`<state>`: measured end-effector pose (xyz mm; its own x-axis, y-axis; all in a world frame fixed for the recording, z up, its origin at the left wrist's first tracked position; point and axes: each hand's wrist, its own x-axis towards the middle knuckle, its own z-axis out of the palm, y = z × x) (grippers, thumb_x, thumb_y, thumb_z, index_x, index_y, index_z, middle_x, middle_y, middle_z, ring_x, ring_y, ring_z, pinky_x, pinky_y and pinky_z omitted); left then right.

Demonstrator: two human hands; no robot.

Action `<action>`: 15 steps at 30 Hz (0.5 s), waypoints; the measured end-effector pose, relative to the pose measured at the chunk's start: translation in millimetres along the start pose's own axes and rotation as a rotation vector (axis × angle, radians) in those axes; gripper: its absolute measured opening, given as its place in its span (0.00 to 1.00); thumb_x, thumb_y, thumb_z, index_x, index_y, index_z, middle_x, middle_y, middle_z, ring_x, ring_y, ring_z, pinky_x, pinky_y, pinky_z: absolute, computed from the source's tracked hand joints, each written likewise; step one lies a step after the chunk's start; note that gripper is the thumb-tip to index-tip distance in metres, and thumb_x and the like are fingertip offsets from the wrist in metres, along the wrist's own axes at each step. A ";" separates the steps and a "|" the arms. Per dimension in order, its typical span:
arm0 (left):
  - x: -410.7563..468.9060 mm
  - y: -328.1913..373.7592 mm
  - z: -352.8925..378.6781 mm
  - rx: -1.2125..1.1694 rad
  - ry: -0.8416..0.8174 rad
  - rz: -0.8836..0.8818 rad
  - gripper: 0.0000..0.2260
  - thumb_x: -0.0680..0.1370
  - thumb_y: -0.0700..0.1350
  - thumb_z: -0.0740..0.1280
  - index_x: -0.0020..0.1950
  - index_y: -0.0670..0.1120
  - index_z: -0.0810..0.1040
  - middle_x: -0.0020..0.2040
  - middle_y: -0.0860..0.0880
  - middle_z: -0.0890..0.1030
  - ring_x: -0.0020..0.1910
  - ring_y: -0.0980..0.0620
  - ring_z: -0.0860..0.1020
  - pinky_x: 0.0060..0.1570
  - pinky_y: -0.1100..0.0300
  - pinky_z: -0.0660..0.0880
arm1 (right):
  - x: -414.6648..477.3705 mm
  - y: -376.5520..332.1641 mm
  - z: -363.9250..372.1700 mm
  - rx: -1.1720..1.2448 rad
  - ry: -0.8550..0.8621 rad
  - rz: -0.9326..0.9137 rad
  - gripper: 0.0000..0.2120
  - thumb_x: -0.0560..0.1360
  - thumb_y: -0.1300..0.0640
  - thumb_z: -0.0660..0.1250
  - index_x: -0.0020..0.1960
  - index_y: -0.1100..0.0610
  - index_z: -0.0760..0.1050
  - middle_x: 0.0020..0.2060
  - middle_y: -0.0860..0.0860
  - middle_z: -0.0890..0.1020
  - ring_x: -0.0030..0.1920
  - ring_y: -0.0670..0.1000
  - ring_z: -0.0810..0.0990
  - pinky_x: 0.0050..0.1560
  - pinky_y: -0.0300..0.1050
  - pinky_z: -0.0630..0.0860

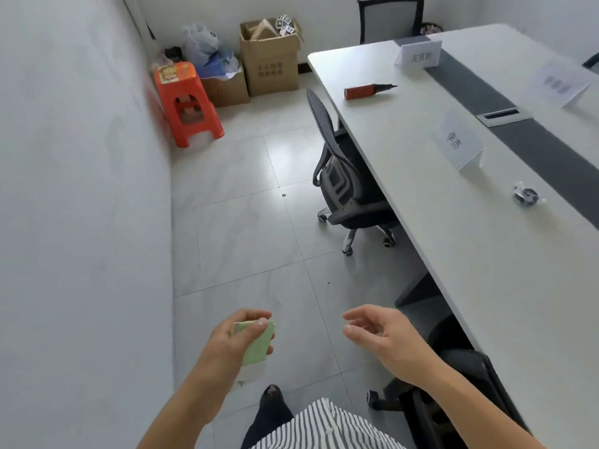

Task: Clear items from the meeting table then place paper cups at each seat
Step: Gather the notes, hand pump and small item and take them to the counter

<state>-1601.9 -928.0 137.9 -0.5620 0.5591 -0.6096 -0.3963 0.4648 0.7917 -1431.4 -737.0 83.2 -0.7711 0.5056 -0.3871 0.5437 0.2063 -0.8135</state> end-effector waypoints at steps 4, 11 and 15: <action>78.9 33.1 -10.2 0.139 -0.100 -0.027 0.03 0.73 0.51 0.70 0.44 0.54 0.83 0.48 0.41 0.84 0.47 0.40 0.83 0.39 0.55 0.76 | 46.8 1.3 -33.4 0.024 0.131 0.109 0.13 0.74 0.47 0.70 0.57 0.47 0.79 0.46 0.44 0.84 0.47 0.42 0.82 0.52 0.39 0.79; 221.8 127.4 -15.4 0.384 -0.234 0.074 0.03 0.74 0.50 0.71 0.45 0.53 0.82 0.49 0.41 0.82 0.43 0.45 0.83 0.39 0.55 0.74 | 106.0 -12.6 -80.4 0.147 0.421 0.334 0.12 0.73 0.45 0.70 0.56 0.43 0.78 0.47 0.44 0.84 0.48 0.43 0.83 0.54 0.47 0.80; 284.1 185.7 9.5 0.518 -0.355 0.151 0.03 0.77 0.47 0.68 0.48 0.50 0.80 0.47 0.42 0.81 0.43 0.47 0.81 0.37 0.57 0.73 | 120.5 -20.0 -97.9 0.244 0.538 0.416 0.10 0.73 0.45 0.70 0.54 0.40 0.78 0.46 0.43 0.85 0.48 0.42 0.83 0.54 0.46 0.79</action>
<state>-1828.3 -676.4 111.3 -0.2746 0.7961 -0.5393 0.1202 0.5849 0.8021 -1502.7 -598.2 95.3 -0.2122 0.8568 -0.4700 0.6186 -0.2545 -0.7433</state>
